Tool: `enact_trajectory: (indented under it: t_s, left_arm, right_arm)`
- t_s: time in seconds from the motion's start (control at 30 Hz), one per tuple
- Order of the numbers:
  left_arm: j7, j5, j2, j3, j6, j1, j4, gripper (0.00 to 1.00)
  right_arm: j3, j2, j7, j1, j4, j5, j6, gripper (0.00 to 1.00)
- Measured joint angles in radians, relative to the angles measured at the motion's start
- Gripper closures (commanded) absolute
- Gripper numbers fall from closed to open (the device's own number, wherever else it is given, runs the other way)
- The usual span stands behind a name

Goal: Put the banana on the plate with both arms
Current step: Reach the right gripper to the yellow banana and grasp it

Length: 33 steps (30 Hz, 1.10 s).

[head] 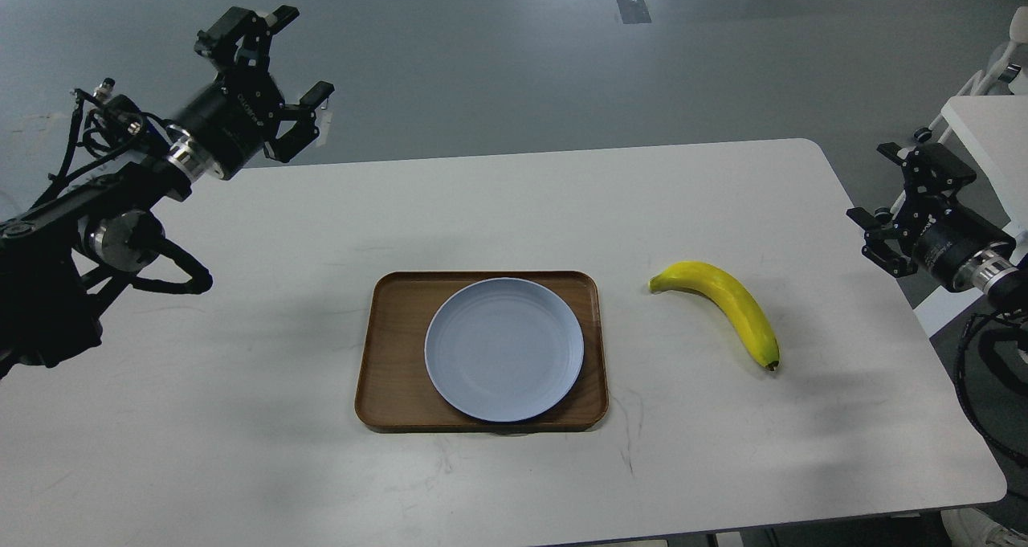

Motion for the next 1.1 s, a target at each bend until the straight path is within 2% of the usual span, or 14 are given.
enact_trajectory:
  t_s: [0.1, 0.2, 0.47, 0.57, 0.77, 1.0, 1.1]
  left_arm:
    - [0.0, -0.005, 0.003, -0.09, -0.003, 0.067, -0.003, 0.02]
    - [0.003, -0.006, 0.006, -0.13, -0.004, 0.083, -0.004, 0.02]
    - [0.013, -0.006, -0.005, -0.141, -0.004, 0.075, -0.009, 0.02]
    - [0.013, -0.005, -0.01, -0.141, -0.004, 0.074, -0.01, 0.02]
    - [0.014, -0.004, -0.013, -0.141, -0.004, 0.074, -0.011, 0.02]
    - [0.014, -0.007, -0.015, -0.145, -0.004, 0.074, -0.009, 0.02]
    - [0.013, -0.007, -0.015, -0.146, -0.004, 0.074, -0.006, 0.02]
  right_arm:
    - [-0.026, -0.026, 0.0, 0.069, 0.013, -0.172, 0.0, 0.0]
    - [-0.067, -0.07, 0.0, 0.151, 0.046, -0.393, 0.0, 0.0]
    - [-0.211, -0.082, 0.0, 0.332, 0.199, -0.961, 0.0, 0.0]
    - [-0.273, -0.069, 0.0, 0.378, 0.224, -1.107, 0.0, 0.0]
    - [-0.379, -0.008, 0.0, 0.41, 0.23, -1.231, 0.0, 0.0]
    - [-0.514, 0.103, 0.0, 0.411, 0.166, -1.249, 0.0, 0.0]
    - [-0.546, 0.128, 0.0, 0.405, 0.149, -1.249, -0.02, 0.03]
